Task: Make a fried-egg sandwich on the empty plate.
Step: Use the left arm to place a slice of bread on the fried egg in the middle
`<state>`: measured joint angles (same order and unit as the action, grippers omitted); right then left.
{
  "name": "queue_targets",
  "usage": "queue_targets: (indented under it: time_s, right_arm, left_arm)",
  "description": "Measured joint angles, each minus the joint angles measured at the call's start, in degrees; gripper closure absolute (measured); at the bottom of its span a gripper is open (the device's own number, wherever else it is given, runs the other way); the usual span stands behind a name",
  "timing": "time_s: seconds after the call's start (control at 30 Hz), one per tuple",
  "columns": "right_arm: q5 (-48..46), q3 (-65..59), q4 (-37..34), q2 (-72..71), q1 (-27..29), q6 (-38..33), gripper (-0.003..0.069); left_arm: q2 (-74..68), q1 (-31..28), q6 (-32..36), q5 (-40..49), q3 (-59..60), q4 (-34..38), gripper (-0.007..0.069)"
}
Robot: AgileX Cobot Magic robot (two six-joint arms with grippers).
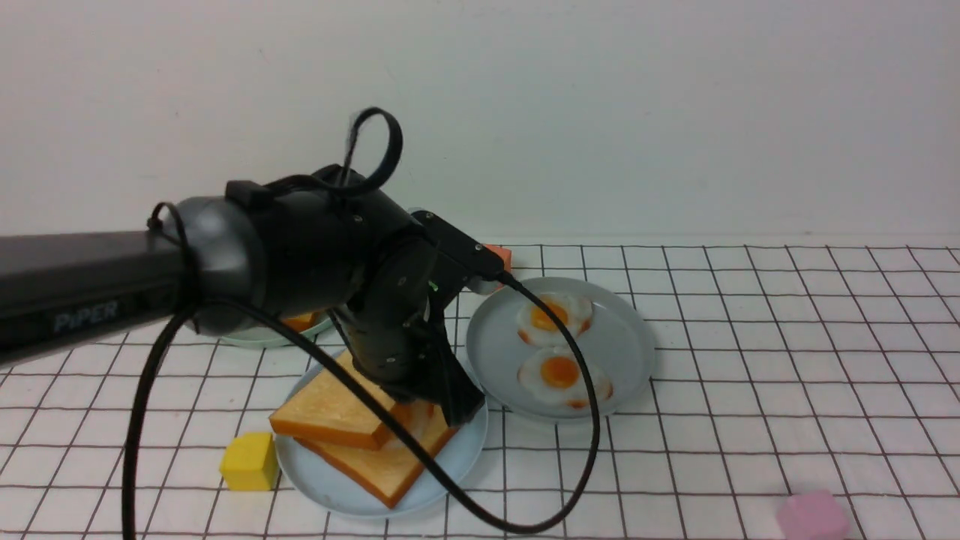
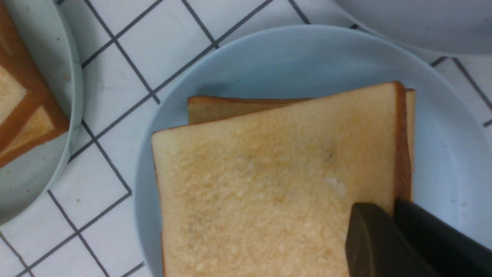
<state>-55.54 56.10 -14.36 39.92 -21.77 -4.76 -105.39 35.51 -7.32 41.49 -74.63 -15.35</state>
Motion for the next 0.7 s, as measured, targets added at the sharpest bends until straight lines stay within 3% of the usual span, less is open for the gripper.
queue_targets:
  time_s: [0.13,0.37,0.7]
  right_arm:
    - [-1.3,0.0,0.0,0.0,0.0,0.0,0.0637]
    - [-1.4,0.0,-0.1,0.0,0.0,0.0,0.0633]
    - [-1.5,0.0,0.0,0.0,0.0,0.0,0.0628]
  left_arm:
    - [-2.0,0.0,-0.3,-0.7,0.0,-1.8,0.0589]
    - [-2.0,0.0,-0.3,-1.3,0.2,1.2,0.0571]
    - [-1.9,0.0,-0.4,-1.2,0.2,4.9,0.032]
